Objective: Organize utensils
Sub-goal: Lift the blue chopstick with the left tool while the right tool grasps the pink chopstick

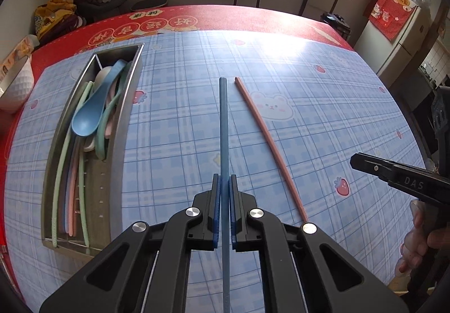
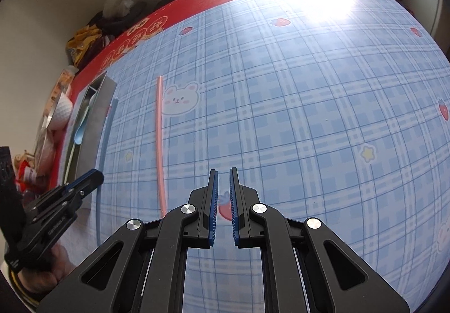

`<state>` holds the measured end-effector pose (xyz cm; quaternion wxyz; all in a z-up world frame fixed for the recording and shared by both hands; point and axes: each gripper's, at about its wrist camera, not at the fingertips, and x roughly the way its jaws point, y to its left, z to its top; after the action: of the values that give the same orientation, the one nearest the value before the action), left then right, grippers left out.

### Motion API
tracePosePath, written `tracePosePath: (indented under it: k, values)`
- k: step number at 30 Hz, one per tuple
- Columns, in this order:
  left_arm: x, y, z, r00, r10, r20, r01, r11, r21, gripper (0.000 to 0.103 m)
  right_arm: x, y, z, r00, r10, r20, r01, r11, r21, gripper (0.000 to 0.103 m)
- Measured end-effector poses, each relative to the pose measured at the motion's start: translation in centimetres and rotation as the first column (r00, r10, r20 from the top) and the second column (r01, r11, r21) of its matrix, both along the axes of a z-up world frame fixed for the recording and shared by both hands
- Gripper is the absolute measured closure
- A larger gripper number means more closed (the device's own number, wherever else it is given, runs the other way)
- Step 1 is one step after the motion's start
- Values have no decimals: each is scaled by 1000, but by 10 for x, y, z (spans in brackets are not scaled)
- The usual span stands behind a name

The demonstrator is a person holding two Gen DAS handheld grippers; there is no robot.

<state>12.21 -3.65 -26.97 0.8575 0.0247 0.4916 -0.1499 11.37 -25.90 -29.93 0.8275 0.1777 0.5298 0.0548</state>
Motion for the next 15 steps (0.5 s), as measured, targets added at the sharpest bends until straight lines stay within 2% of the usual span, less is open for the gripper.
tracePosePath:
  k: [5,8,9,15]
  values:
    - [-10,28,19,998,37,50,-36,999,-6,97,20,41,4,991,126,48,-123,990,-66,92]
    - [-15,48,25,995,75,61,-74,997,-11,97,31,65,3,980,187,72,-180,978,-103,77]
    - [-17,54,27,994,86,65,-86,996,-13,97,34,72,1,976,202,75,-194,975,-109,76]
    - [-26,90,31,986,152,72,-151,988,-22,97,49,96,-15,976,214,23,-207,963,-172,76]
